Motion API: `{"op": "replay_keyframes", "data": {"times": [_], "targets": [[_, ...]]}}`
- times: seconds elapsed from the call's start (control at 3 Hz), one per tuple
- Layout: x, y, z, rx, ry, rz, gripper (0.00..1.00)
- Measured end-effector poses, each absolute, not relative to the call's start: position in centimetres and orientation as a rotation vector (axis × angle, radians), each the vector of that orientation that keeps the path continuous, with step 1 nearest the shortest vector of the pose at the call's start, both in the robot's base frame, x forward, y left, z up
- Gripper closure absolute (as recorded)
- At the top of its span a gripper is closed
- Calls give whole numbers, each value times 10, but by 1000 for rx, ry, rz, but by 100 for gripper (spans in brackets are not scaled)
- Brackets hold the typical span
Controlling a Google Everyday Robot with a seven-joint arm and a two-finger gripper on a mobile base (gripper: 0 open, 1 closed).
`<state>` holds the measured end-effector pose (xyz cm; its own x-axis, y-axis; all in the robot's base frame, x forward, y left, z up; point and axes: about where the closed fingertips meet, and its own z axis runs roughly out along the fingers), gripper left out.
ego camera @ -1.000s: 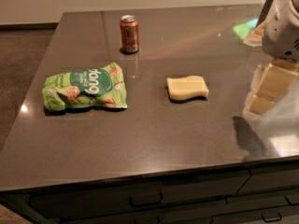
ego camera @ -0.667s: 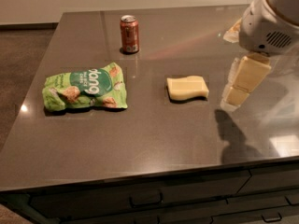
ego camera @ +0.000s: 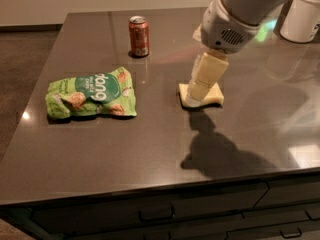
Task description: Pick green rice chip bag
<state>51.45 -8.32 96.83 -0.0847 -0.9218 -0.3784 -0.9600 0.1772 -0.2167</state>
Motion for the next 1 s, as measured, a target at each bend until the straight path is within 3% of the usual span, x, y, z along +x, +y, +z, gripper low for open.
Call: {"op": "replay_keyframes", "data": {"times": [1.0], "targets": [[559, 48, 921, -1913, 1931, 214, 0]]}}
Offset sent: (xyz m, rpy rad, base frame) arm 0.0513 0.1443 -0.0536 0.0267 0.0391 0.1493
